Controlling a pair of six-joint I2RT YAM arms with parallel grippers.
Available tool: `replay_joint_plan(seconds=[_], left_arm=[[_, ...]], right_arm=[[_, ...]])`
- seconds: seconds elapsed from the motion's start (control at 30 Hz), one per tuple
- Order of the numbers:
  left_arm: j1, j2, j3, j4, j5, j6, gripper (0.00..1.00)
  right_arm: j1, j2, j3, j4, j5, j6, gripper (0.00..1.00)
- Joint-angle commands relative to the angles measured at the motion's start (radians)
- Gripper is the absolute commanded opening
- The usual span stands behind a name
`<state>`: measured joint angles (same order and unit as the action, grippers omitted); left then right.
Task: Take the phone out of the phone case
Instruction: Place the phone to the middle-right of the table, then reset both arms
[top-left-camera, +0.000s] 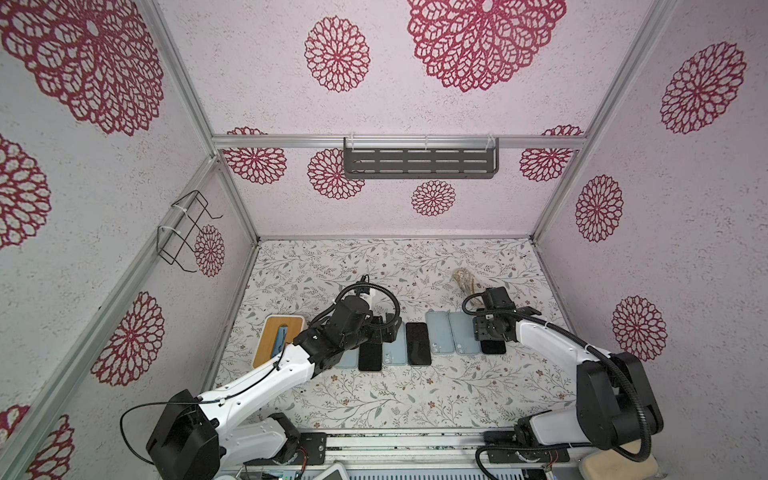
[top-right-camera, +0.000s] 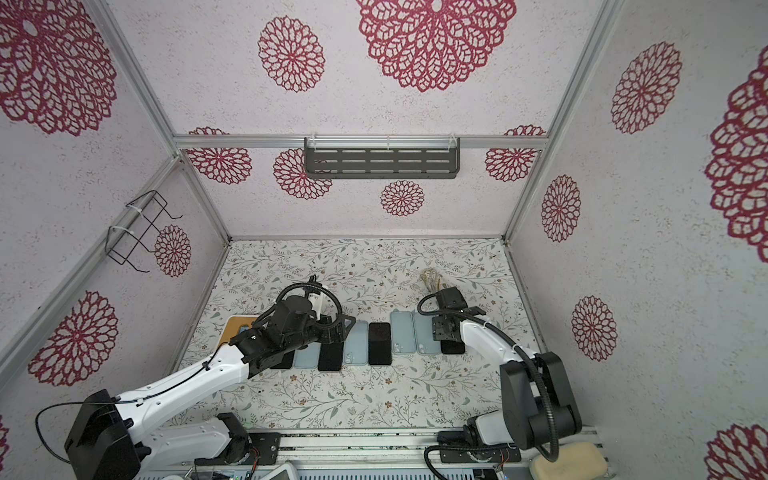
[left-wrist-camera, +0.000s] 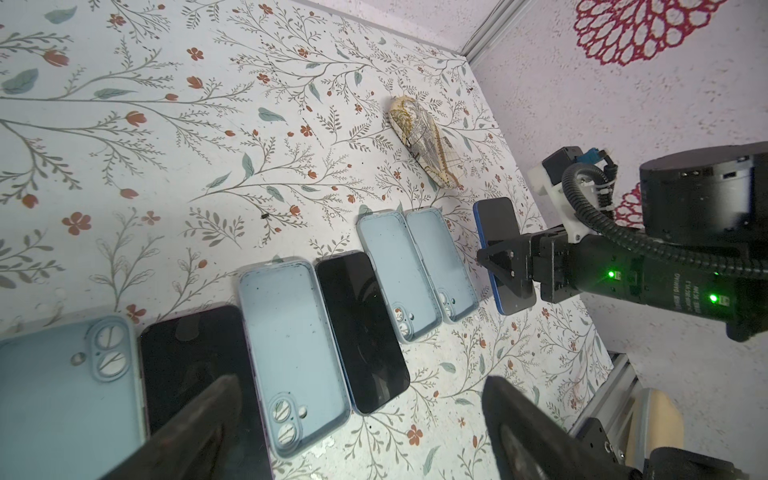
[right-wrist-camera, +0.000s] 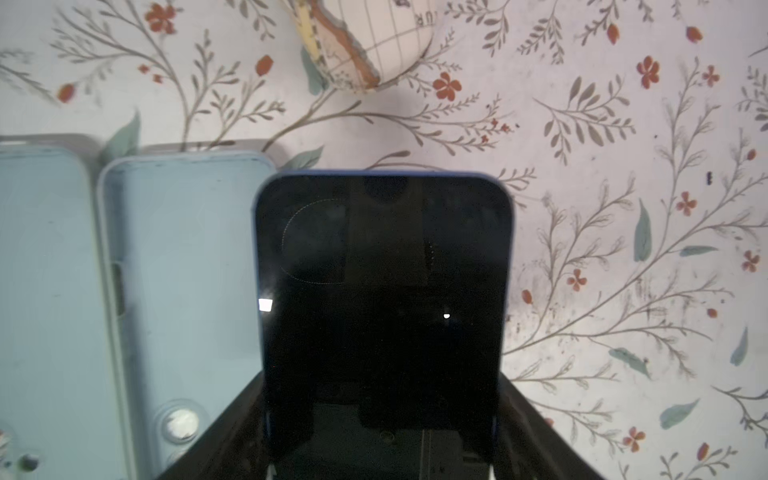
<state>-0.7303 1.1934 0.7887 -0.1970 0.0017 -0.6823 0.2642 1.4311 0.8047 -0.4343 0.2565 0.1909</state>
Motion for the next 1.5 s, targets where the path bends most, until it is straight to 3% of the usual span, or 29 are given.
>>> replay_joint_plan(seconds=[0.0,0.37,0.6,0.9,1.03,1.2,1.33,1.47], left_arm=[[0.015,-0.02,-0.019,0.01,0.014,0.01,0.95],[0.031,-0.027,-0.027,0.003,0.021,0.008,0.95],[0.032,-0.035,-0.032,-0.005,0.017,0.007,0.95],[0.044,-0.051,-0.054,-0.004,0.011,-0.001,0.95],[0.064,-0.064,-0.067,-0.004,-0.008,-0.01,0.95],[0.175,-0.137,-0.098,-0.058,-0.102,-0.014,0.96],[0.328,-0.259,-0.175,-0.061,-0.224,-0.005,0.98],[0.514,-0.346,-0.261,-0.003,-0.292,0.055,0.98]], right_arm=[[-0.044,0.016,0.036,0.048,-0.011,-0.096,0.44],[-0.097,0.154,0.06,0.129,-0.122,-0.155,0.51],[-0.105,0.175,0.06,0.127,-0.151,-0.154,0.7],[-0.13,0.084,0.056,0.112,-0.198,-0.139,0.92],[-0.148,0.034,0.059,0.103,-0.184,-0.111,0.94],[-0.164,-0.131,-0.04,0.272,-0.182,-0.057,0.99],[-0.205,-0.283,-0.23,0.565,-0.114,0.003,0.99],[-0.246,-0.304,-0.337,0.76,-0.047,0.014,0.99]])
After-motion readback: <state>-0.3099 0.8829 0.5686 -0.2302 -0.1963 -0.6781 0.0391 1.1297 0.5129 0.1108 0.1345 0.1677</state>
